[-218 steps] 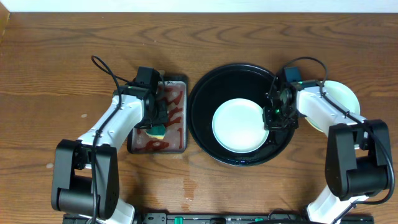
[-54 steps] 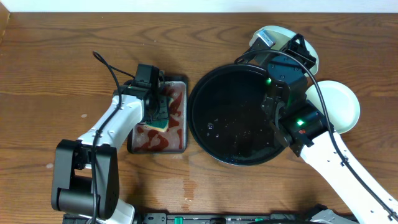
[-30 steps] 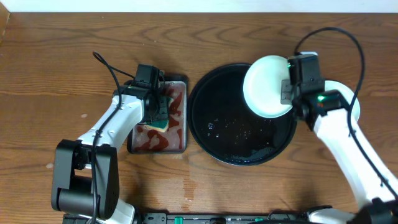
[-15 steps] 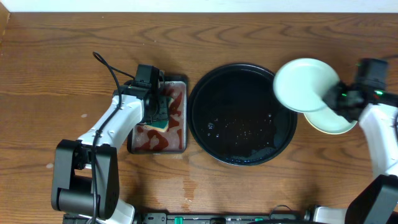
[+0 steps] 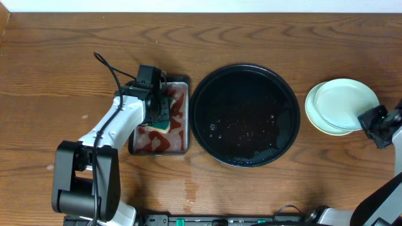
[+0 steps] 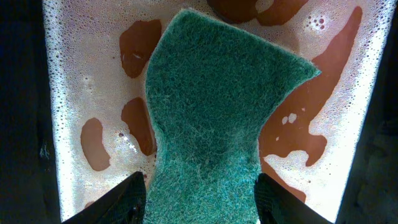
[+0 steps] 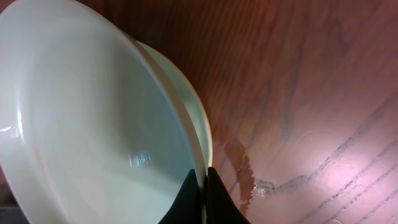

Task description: Clean dirty plates on tray and stack at the side

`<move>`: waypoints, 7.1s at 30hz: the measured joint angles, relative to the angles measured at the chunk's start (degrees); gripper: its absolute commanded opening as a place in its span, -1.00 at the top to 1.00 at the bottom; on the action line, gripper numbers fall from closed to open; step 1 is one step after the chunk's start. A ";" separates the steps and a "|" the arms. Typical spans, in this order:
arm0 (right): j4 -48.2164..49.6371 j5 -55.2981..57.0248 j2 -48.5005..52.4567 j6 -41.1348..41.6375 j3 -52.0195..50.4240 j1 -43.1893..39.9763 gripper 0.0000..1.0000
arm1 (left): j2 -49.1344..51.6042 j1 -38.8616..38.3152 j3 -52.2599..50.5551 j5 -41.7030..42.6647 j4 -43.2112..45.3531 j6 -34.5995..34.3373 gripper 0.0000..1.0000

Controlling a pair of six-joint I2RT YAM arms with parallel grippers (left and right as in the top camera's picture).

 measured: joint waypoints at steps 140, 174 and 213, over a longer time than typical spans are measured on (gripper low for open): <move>23.41 3.26 -82.73 -28.50 -44.37 37.83 -0.99 | -69.40 5.03 -18.38 0.46 -11.56 -6.27 -0.81; 35.47 3.43 -87.14 -29.14 -57.77 38.18 -0.99 | -69.40 5.03 -18.43 0.48 -11.58 -6.27 -0.81; 35.50 3.43 -87.14 -29.38 -57.77 38.18 -0.99 | -69.61 5.11 -18.43 -0.90 -14.19 -6.08 -0.81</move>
